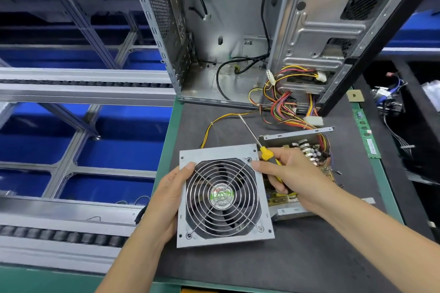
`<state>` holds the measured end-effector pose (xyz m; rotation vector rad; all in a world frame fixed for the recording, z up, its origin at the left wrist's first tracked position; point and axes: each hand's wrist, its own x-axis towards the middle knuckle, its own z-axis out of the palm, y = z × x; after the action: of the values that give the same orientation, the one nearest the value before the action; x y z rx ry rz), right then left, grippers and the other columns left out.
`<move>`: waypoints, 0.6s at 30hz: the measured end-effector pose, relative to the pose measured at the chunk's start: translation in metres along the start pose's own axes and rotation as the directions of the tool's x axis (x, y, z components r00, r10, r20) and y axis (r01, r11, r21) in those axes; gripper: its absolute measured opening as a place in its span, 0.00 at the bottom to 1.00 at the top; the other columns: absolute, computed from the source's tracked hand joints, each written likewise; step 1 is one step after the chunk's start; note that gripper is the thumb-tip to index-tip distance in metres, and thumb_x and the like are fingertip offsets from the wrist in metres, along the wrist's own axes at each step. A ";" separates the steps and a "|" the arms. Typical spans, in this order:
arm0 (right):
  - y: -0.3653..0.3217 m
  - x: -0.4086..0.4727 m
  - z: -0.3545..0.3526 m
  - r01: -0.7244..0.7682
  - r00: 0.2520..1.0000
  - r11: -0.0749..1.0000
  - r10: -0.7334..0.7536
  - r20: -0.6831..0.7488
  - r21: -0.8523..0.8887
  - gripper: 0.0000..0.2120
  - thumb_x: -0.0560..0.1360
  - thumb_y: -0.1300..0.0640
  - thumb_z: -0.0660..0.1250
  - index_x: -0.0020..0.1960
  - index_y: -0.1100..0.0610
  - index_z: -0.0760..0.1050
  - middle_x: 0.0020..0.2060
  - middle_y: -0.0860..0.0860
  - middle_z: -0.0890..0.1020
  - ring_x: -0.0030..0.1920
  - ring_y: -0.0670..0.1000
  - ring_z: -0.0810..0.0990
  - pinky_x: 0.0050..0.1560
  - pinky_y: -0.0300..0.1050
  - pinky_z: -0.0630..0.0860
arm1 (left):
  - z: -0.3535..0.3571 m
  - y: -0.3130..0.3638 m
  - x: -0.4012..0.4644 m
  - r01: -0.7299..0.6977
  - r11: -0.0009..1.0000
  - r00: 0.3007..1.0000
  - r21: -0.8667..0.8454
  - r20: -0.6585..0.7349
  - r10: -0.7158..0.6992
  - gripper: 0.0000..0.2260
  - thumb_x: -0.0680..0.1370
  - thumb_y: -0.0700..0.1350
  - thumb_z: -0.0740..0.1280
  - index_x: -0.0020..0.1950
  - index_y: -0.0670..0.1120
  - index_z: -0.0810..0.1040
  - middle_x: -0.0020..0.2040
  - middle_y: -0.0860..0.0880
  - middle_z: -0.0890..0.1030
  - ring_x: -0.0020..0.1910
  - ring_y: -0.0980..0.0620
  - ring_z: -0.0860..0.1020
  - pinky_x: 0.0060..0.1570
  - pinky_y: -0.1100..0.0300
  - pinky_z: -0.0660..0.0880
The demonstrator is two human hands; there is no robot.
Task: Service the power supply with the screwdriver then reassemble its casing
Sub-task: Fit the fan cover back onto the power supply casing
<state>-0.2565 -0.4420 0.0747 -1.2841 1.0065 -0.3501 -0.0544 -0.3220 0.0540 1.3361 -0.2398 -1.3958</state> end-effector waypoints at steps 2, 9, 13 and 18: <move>0.002 0.000 0.000 0.019 1.000 1.000 -0.019 -0.009 0.020 0.09 0.74 0.57 0.70 0.50 0.62 0.80 0.19 0.50 0.67 0.19 0.46 0.63 0.22 0.35 0.61 | 0.001 0.000 -0.001 0.007 1.000 1.000 0.001 0.008 -0.007 0.15 0.71 0.53 0.70 0.51 0.45 0.85 0.52 0.39 0.84 0.45 0.45 0.84 0.43 0.54 0.82; 0.005 0.002 0.001 0.039 0.999 0.998 -0.038 -0.013 0.042 0.08 0.74 0.59 0.70 0.50 0.63 0.79 0.21 0.49 0.68 0.19 0.46 0.65 0.22 0.35 0.63 | 0.001 0.001 0.001 0.031 0.999 0.999 0.004 -0.013 -0.031 0.16 0.70 0.52 0.70 0.51 0.43 0.85 0.51 0.38 0.84 0.43 0.45 0.84 0.41 0.54 0.82; 0.005 0.002 0.002 0.037 0.999 0.999 -0.037 -0.011 0.040 0.07 0.74 0.59 0.70 0.49 0.63 0.78 0.19 0.48 0.68 0.19 0.46 0.65 0.21 0.35 0.63 | 0.001 0.002 0.001 0.023 1.000 0.999 0.021 -0.023 -0.022 0.14 0.70 0.52 0.69 0.49 0.44 0.85 0.50 0.39 0.85 0.43 0.45 0.85 0.40 0.55 0.81; 0.004 0.002 0.001 0.039 0.999 0.999 -0.038 -0.021 0.026 0.07 0.74 0.59 0.69 0.48 0.63 0.78 0.18 0.50 0.68 0.19 0.46 0.65 0.21 0.34 0.62 | 0.004 0.002 -0.002 -0.004 0.999 1.000 0.039 -0.024 0.005 0.14 0.69 0.53 0.70 0.47 0.46 0.86 0.48 0.40 0.85 0.41 0.47 0.85 0.37 0.56 0.81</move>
<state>-0.2556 -0.4412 0.0699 -1.2792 0.9926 -0.4056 -0.0570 -0.3238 0.0580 1.3830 -0.2553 -1.3765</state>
